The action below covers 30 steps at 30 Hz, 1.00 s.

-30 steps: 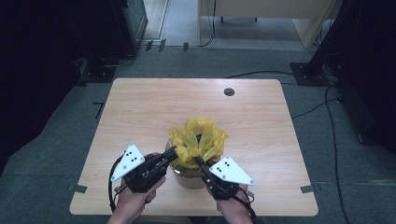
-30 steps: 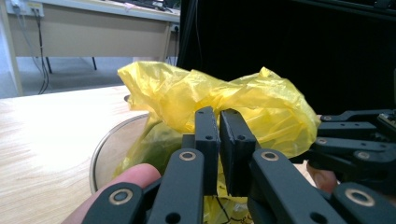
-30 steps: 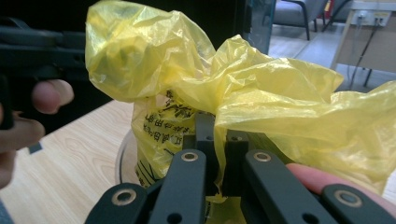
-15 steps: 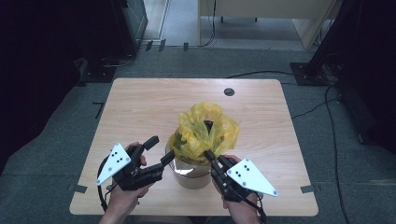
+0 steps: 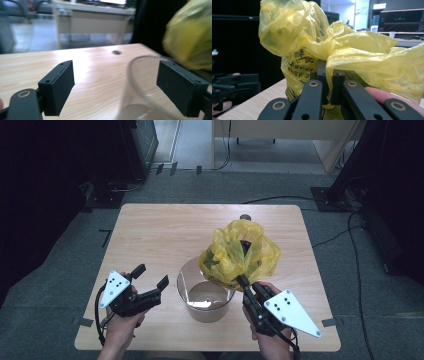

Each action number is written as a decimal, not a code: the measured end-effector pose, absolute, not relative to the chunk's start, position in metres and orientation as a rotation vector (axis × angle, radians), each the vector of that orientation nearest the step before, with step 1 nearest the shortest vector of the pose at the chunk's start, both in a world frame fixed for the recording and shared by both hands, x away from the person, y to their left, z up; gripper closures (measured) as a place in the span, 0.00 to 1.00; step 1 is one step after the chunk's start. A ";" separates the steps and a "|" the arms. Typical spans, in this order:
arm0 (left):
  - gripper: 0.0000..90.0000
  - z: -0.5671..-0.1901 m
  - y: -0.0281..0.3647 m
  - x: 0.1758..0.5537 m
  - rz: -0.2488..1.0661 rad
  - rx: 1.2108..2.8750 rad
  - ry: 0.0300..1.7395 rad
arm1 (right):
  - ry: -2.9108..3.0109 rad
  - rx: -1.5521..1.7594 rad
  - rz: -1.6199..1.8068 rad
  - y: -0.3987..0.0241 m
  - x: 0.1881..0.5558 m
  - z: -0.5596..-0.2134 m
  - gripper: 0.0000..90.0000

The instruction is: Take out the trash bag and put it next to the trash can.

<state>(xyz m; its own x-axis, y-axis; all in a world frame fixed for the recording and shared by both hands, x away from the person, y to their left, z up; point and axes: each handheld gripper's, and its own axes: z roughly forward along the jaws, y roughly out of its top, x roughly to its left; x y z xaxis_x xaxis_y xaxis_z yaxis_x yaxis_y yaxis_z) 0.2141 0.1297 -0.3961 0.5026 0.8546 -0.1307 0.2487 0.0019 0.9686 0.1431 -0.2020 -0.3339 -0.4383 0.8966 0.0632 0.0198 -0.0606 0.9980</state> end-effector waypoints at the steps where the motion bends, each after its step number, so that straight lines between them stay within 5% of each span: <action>1: 0.14 -0.400 0.132 0.215 0.648 1.552 1.008 | 1.506 1.018 1.585 -0.204 0.144 -0.334 1.00; 16: 0.10 -0.497 0.181 0.229 0.706 1.762 1.357 | 1.440 1.128 1.492 -0.234 0.165 -0.347 1.00; 30: 0.10 -0.525 0.183 0.237 0.726 1.908 1.403 | 1.449 1.233 1.373 -0.243 0.196 -0.384 1.00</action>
<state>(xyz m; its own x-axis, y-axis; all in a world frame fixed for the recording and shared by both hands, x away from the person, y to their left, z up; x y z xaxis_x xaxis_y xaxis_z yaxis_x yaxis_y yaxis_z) 0.2369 0.1834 -0.5248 0.2732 0.9604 0.0540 0.5987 -0.2137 0.7719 0.1956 -0.2432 -0.3837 -0.2304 0.9696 0.0819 0.1341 -0.0517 0.9896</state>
